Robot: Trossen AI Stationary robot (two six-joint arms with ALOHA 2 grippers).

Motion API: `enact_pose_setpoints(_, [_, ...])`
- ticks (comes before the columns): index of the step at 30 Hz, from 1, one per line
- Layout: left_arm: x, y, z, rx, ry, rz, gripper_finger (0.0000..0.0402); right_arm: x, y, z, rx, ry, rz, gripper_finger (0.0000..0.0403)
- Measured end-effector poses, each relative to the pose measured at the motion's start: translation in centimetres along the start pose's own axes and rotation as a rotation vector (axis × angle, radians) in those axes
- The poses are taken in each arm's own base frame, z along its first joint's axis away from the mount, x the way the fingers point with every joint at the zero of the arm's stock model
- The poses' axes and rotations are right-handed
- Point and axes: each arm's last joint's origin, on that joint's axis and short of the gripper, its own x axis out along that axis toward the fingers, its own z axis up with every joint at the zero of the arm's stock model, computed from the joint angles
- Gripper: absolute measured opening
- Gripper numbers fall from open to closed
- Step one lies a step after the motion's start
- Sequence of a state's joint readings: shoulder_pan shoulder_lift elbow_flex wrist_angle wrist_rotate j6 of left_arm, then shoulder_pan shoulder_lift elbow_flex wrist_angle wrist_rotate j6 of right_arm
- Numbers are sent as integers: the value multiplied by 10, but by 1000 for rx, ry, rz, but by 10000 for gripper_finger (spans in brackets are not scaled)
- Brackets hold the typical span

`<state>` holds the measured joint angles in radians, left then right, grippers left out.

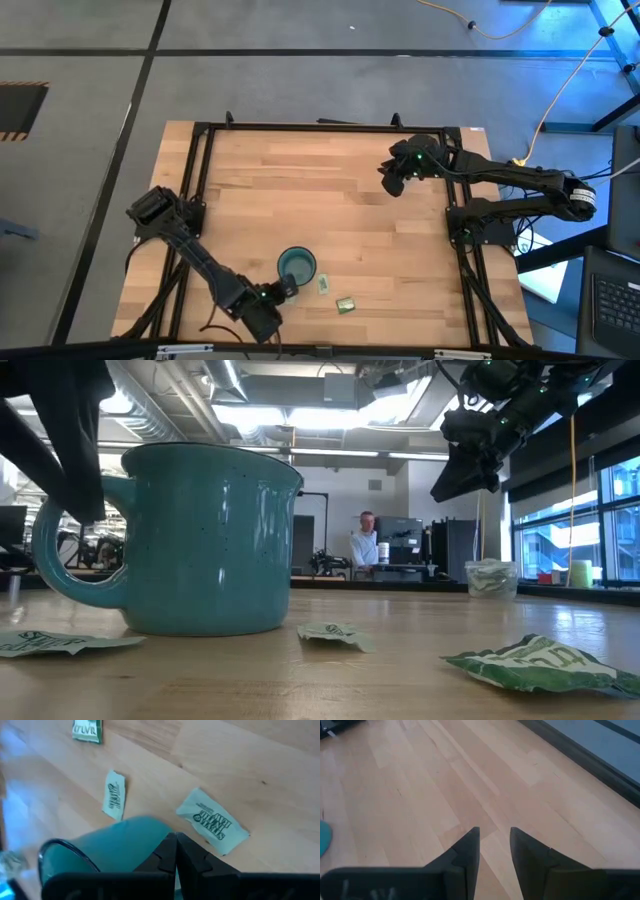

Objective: Pick and place items into bin
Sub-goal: Put the stevia packet into the transparent bin

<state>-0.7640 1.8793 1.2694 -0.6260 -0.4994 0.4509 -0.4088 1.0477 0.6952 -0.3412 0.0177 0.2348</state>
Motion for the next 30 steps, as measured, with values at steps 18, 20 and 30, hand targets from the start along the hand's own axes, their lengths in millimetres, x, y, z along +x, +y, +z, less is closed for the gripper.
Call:
enact_pose_setpoints(18, [39,-27,12,136,21,-26,3,0,0,-1,49,7,-1,112])
enact_pose_setpoints(20, [40,-29,13,103,14,-42,2,0,0,-1,49,15,-3,112])
enact_pose_setpoints(30, [29,-45,27,-69,-89,-115,3,0,-1,-3,48,30,-7,112])
